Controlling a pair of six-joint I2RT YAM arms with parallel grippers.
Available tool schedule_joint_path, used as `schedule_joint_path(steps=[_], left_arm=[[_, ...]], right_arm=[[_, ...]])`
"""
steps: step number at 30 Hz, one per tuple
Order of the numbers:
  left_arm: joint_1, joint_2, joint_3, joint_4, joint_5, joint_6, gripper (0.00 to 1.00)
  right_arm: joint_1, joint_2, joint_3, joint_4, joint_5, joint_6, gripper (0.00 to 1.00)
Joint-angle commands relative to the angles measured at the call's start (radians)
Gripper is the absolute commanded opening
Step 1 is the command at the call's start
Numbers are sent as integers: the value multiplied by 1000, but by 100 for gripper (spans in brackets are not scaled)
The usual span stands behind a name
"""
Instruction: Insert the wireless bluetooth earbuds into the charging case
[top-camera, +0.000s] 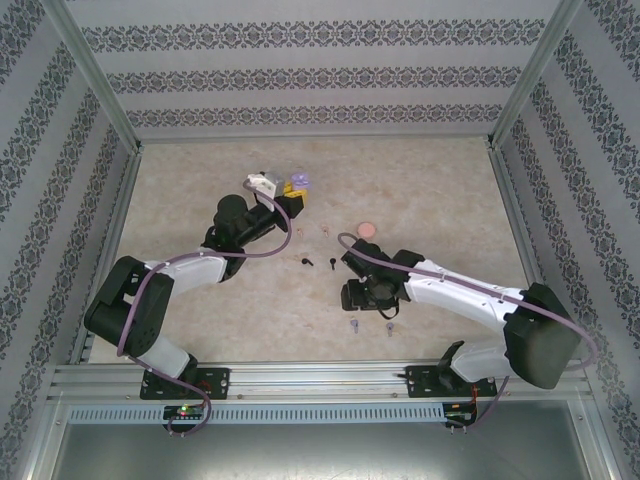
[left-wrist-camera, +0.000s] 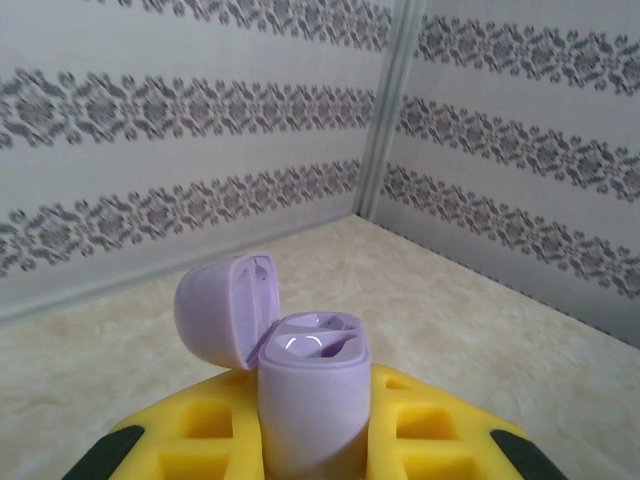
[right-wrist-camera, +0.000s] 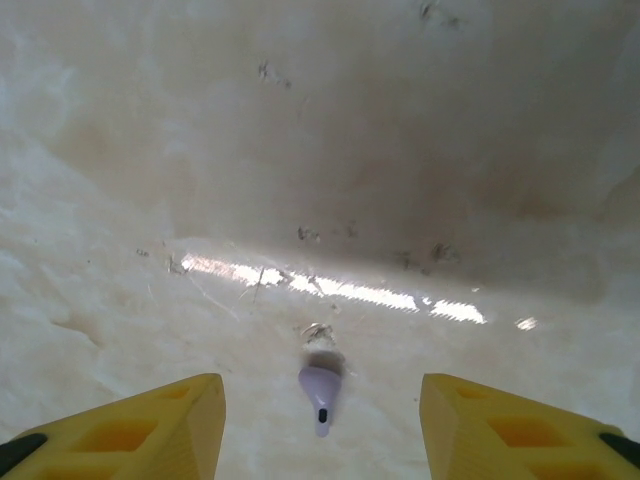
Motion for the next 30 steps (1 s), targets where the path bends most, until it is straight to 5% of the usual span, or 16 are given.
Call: schedule_joint_path(steps=[1,13,30], left_arm=[[-14,-31,-29,160,-75,12,0],[-17,-73,-99,204,-115,-5,0],[-17,-79,-115,223,-107,-3,0]], right_arm=[[38,36,-13,-18,58,80,53],[137,179,4,4,94,142,47],[153,239,20,6,111,166,38]])
